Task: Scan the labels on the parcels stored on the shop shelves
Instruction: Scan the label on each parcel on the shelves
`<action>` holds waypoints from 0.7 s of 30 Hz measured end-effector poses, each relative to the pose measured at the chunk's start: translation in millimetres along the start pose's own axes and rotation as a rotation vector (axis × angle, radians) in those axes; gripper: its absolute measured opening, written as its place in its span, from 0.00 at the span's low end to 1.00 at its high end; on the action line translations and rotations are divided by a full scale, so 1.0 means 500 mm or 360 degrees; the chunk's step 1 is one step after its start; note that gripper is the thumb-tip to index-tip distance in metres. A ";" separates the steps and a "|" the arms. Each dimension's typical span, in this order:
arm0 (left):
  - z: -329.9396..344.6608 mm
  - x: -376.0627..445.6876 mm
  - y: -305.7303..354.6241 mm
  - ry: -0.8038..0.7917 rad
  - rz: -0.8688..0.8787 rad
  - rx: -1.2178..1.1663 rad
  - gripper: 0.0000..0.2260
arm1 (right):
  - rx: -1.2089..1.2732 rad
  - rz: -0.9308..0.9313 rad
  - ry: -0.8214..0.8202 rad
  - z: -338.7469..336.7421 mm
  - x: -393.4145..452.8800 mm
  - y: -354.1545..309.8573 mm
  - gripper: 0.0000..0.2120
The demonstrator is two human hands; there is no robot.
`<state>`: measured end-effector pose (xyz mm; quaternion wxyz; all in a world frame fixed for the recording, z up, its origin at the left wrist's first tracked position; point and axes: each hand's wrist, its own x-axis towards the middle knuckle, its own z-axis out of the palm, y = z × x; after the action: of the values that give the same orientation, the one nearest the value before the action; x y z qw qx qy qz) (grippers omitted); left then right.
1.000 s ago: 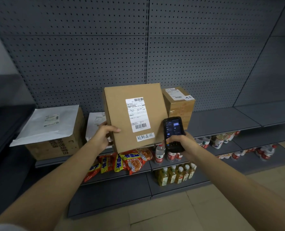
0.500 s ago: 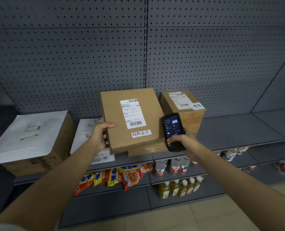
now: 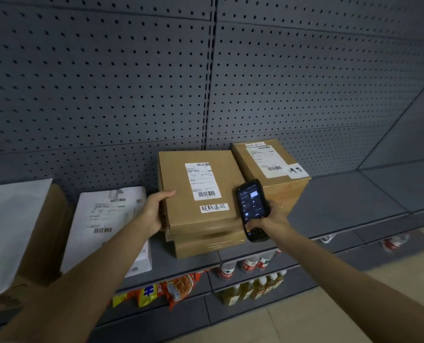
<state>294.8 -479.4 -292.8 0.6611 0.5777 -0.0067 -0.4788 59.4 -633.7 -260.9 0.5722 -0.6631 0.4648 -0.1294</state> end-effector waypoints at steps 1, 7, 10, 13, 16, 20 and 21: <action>-0.001 0.012 -0.002 -0.0002 -0.0028 -0.0001 0.12 | -0.0032 0.0000 0.0002 0.006 0.009 -0.004 0.32; -0.004 0.064 -0.017 -0.0022 -0.0115 0.0039 0.12 | -0.0090 0.0103 -0.0008 0.032 0.043 0.015 0.36; -0.007 0.080 -0.026 -0.0020 -0.0148 0.0039 0.15 | -0.0052 0.0148 0.0011 0.040 0.055 0.024 0.36; -0.005 0.094 -0.037 -0.0018 -0.0178 0.0035 0.15 | -0.0074 0.0187 0.0002 0.040 0.068 0.022 0.36; -0.001 0.108 -0.058 0.0011 -0.0203 0.0026 0.16 | -0.0114 0.0200 -0.0037 0.038 0.074 0.018 0.35; 0.003 0.127 -0.069 0.0072 -0.0200 0.0038 0.20 | -0.0124 0.0164 -0.0006 0.040 0.073 0.021 0.32; 0.005 0.128 -0.068 0.0077 -0.0199 0.0053 0.20 | -0.0112 0.0151 0.0002 0.042 0.072 0.021 0.31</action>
<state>306.6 -518.1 -353.1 0.6202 0.5993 0.0374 -0.5048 88.4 -646.8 -289.8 0.5537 -0.6601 0.5003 -0.0861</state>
